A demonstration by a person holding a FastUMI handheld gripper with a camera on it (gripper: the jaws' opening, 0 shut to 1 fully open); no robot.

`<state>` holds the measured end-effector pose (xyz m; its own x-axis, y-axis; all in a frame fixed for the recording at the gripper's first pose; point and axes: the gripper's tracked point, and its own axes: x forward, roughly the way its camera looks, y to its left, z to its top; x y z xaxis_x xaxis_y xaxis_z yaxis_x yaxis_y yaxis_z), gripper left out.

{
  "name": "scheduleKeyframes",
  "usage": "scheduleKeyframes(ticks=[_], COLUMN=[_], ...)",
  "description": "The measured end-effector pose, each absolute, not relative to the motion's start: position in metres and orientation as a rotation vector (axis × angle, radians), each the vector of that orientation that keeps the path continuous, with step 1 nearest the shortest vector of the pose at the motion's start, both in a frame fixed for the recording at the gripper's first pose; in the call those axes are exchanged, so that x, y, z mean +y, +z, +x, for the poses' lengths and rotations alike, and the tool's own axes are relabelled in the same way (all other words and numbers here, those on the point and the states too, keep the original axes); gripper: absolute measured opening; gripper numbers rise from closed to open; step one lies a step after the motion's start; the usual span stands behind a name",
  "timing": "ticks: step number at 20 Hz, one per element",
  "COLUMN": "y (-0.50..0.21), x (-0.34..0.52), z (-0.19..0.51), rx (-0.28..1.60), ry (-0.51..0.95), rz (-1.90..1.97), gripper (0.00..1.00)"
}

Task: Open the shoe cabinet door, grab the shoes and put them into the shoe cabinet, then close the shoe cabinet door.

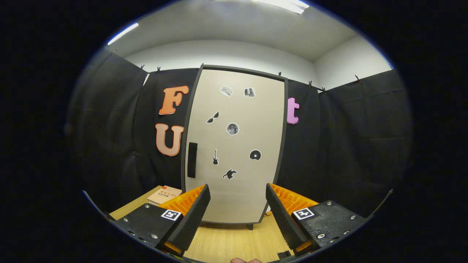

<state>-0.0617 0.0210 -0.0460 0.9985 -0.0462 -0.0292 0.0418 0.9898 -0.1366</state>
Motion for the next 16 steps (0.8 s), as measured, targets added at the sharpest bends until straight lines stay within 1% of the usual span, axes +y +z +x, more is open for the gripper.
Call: scheduleKeyframes(ticks=[4, 8, 16], y=[-0.046, -0.048, -0.028], x=[-0.020, -0.040, -0.069], z=[-0.107, -0.140, -0.162], rx=[0.036, 0.046, -0.003], ry=[-0.012, 0.031, 0.033], rz=[-0.127, -0.050, -0.003], gripper=[0.95, 0.95, 0.95])
